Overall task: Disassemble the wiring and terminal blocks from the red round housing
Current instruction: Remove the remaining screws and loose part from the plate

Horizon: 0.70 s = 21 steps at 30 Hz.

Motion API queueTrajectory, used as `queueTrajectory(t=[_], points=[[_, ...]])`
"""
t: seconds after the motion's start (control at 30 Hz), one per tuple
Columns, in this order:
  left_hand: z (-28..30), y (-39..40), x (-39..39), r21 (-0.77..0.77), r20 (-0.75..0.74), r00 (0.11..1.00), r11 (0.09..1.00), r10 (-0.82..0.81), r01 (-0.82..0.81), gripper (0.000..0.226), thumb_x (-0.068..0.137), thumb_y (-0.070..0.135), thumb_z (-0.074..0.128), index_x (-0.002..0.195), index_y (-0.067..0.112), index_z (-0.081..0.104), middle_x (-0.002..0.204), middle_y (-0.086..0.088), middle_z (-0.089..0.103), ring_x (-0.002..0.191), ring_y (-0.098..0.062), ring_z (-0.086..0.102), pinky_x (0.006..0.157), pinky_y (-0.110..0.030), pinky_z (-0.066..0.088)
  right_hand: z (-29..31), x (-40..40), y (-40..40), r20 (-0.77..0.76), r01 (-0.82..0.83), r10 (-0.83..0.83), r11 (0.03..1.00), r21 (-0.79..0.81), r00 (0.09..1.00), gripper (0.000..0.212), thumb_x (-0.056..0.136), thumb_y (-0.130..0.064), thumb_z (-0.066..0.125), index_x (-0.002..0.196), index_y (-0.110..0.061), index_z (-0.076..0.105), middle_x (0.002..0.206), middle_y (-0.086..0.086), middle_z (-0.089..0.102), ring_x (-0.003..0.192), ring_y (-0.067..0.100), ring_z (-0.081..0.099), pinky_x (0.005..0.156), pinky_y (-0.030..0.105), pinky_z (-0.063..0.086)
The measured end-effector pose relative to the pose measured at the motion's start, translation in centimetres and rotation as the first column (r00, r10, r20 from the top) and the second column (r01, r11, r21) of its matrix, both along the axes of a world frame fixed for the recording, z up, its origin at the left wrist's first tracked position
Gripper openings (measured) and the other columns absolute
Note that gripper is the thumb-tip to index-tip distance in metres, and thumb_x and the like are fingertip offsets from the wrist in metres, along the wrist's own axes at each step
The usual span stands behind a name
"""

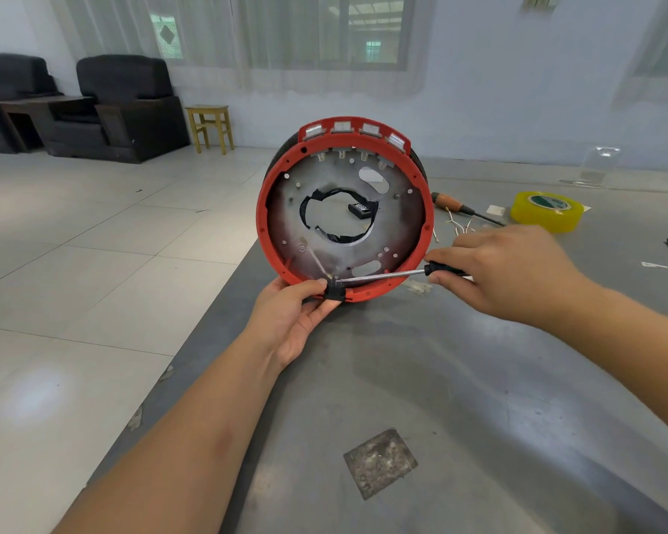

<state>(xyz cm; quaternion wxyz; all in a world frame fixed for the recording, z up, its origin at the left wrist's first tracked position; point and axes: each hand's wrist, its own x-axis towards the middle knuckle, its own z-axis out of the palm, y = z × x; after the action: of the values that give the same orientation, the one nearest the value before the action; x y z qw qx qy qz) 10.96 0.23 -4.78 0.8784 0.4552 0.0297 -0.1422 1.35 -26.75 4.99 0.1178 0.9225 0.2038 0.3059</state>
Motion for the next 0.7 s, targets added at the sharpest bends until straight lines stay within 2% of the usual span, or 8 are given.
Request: queueTrajectory(t=[0.13, 0.23, 0.33, 0.4, 0.47, 0.53, 0.6, 0.7], points=[[-0.1, 0.2, 0.0, -0.004, 0.008, 1.0, 1.0, -0.002, 0.002, 0.023, 0.093, -0.012, 0.065, 0.114, -0.002, 0.065, 0.118, -0.021, 0.076, 0.103, -0.034, 0.077, 0.088, -0.044, 0.064, -0.8, -0.1, 0.5, -0.04, 0.043, -0.042, 0.999, 0.02, 0.998, 0.027, 0.097, -0.049, 0.051, 0.104, -0.037, 0.075, 0.076, -0.01, 0.068, 0.065, 0.023, 0.066, 0.047, 0.024, 0.039], [-0.1, 0.1, 0.0, -0.005, 0.022, 1.0, 1.0, -0.021, 0.022, 0.028, 0.093, -0.011, 0.066, 0.12, -0.002, 0.065, 0.121, -0.018, 0.076, 0.107, -0.035, 0.076, 0.086, -0.042, 0.065, -1.1, -0.3, 0.3, -0.06, 0.06, -0.059, 0.998, 0.023, 0.996, 0.028, 0.095, -0.051, 0.052, 0.102, -0.038, 0.076, 0.076, -0.011, 0.068, 0.067, 0.022, 0.067, 0.047, 0.02, 0.031], [-0.1, 0.1, 0.0, 0.0, 0.035, 0.999, 0.999, -0.036, 0.036, 0.021, 0.092, -0.011, 0.067, 0.11, 0.001, 0.067, 0.123, -0.019, 0.075, 0.107, -0.036, 0.076, 0.085, -0.042, 0.065, -1.3, -0.7, -0.3, -0.064, 0.092, -0.089, 0.995, 0.041, 0.994, 0.029, 0.096, -0.051, 0.052, 0.104, -0.037, 0.076, 0.078, -0.011, 0.068, 0.07, 0.023, 0.069, 0.05, 0.018, 0.021], [-0.1, 0.1, -0.1, -0.007, 0.037, 0.999, 0.999, -0.035, 0.036, 0.021, 0.092, -0.011, 0.068, 0.107, 0.003, 0.067, 0.124, -0.019, 0.075, 0.108, -0.035, 0.076, 0.087, -0.044, 0.064, -1.4, -1.0, -0.7, -0.067, 0.109, -0.104, 0.991, 0.075, 0.992, 0.032, 0.096, -0.052, 0.049, 0.108, -0.037, 0.075, 0.081, -0.01, 0.068, 0.073, 0.024, 0.069, 0.05, 0.018, 0.021], [0.0, 0.2, -0.2, -0.028, 0.04, 0.999, 0.999, -0.031, 0.032, 0.026, 0.092, -0.01, 0.069, 0.115, 0.003, 0.065, 0.126, -0.019, 0.074, 0.108, -0.035, 0.076, 0.088, -0.044, 0.064, -1.6, -1.2, -1.1, -0.066, 0.127, -0.12, 0.985, 0.115, 0.991, 0.035, 0.096, -0.054, 0.047, 0.114, -0.039, 0.073, 0.086, -0.011, 0.069, 0.077, 0.023, 0.069, 0.049, 0.019, 0.024], [0.3, 0.2, -0.4, -0.047, 0.032, 0.999, 0.999, -0.013, 0.014, 0.043, 0.091, -0.008, 0.071, 0.131, 0.002, 0.06, 0.124, -0.018, 0.075, 0.108, -0.034, 0.076, 0.088, -0.044, 0.064, -2.0, -1.4, -1.5, -0.063, 0.151, -0.143, 0.976, 0.159, 0.988, 0.038, 0.097, -0.055, 0.044, 0.119, -0.041, 0.07, 0.092, -0.013, 0.07, 0.082, 0.021, 0.069, 0.049, 0.019, 0.028], [0.5, 0.2, -0.6, -0.063, 0.021, 1.0, 0.998, 0.02, -0.019, 0.057, 0.091, -0.007, 0.073, 0.143, 0.004, 0.053, 0.121, -0.017, 0.076, 0.107, -0.033, 0.076, 0.088, -0.044, 0.064, -2.5, -1.6, -2.0, -0.068, 0.172, -0.161, 0.964, 0.204, 0.985, 0.042, 0.097, -0.058, 0.04, 0.124, -0.041, 0.067, 0.098, -0.014, 0.071, 0.086, 0.02, 0.069, 0.051, 0.022, 0.039], [0.7, 0.2, -0.9, -0.094, 0.016, 0.998, 0.994, 0.059, -0.057, 0.064, 0.091, -0.004, 0.074, 0.148, 0.009, 0.048, 0.123, -0.017, 0.076, 0.111, -0.034, 0.075, 0.087, -0.042, 0.065, -3.9, -2.0, -2.6, -0.068, 0.184, -0.171, 0.936, 0.299, 0.983, 0.045, 0.097, -0.06, 0.039, 0.13, -0.04, 0.063, 0.106, -0.013, 0.072, 0.091, 0.02, 0.069, 0.057, 0.028, 0.049]])
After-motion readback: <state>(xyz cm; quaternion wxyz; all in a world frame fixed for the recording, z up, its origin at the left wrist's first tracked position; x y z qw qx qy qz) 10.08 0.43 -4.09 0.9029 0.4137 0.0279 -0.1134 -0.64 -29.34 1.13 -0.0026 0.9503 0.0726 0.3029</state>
